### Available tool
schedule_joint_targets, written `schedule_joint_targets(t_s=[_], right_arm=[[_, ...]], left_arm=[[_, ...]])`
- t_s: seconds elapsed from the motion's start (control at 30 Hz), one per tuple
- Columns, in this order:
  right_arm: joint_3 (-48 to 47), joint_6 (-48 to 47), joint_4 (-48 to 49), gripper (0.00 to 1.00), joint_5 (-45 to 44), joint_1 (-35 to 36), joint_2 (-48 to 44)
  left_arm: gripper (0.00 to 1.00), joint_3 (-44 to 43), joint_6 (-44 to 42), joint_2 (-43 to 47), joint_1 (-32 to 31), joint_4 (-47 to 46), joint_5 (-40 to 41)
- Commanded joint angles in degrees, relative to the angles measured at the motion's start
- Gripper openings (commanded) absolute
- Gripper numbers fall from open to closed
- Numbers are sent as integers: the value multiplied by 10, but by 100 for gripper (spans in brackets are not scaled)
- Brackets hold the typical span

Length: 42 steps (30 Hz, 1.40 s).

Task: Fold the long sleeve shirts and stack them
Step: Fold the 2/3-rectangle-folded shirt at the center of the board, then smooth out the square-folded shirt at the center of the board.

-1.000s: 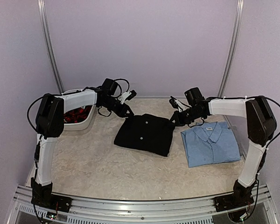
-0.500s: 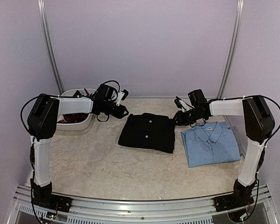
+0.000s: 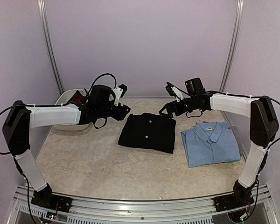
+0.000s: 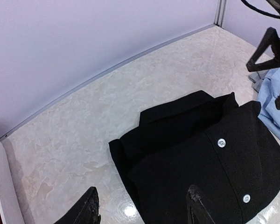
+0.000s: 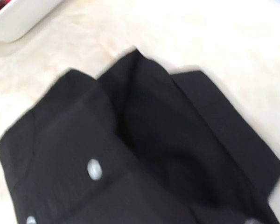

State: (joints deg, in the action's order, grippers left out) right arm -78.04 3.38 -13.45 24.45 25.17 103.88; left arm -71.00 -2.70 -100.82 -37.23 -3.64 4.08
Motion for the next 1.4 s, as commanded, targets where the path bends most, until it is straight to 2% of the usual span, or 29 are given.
schedule_joint_targets(t_s=[0.0, 0.13, 0.17, 0.2, 0.47, 0.6, 0.8, 0.93, 1.07, 1.13, 1.37], right_arm=[[-71, -81, -54, 96, 50, 5, 65], [-159, -120, -118, 97, 90, 6, 128], [-178, -128, -132, 96, 99, 6, 145], [-194, -134, -144, 96, 103, 5, 159], [-292, -161, -234, 92, 161, 7, 260], [-317, -159, -243, 89, 178, 9, 290], [-334, -177, -263, 68, 215, 18, 314], [-308, -176, -253, 47, 248, 22, 303], [-242, -156, -210, 12, 265, 31, 263], [-201, -139, -172, 0, 273, 37, 239], [-73, -56, -54, 0, 294, 84, 155]], left_arm=[[62, 43, 22, 48, -11, -7, 30], [67, 84, 46, 85, -15, -10, 23], [92, 92, 48, 95, -16, -10, 21], [98, 100, 49, 100, -17, -9, 22], [99, 130, 67, 123, -32, 2, 32], [99, 140, 78, 130, -39, 1, 40], [99, 151, 81, 145, -47, 4, 53], [99, 159, 85, 148, -48, 3, 57], [99, 164, 85, 151, -48, 4, 63], [99, 166, 84, 154, -48, 6, 70], [99, 176, 75, 175, -48, 16, 88]])
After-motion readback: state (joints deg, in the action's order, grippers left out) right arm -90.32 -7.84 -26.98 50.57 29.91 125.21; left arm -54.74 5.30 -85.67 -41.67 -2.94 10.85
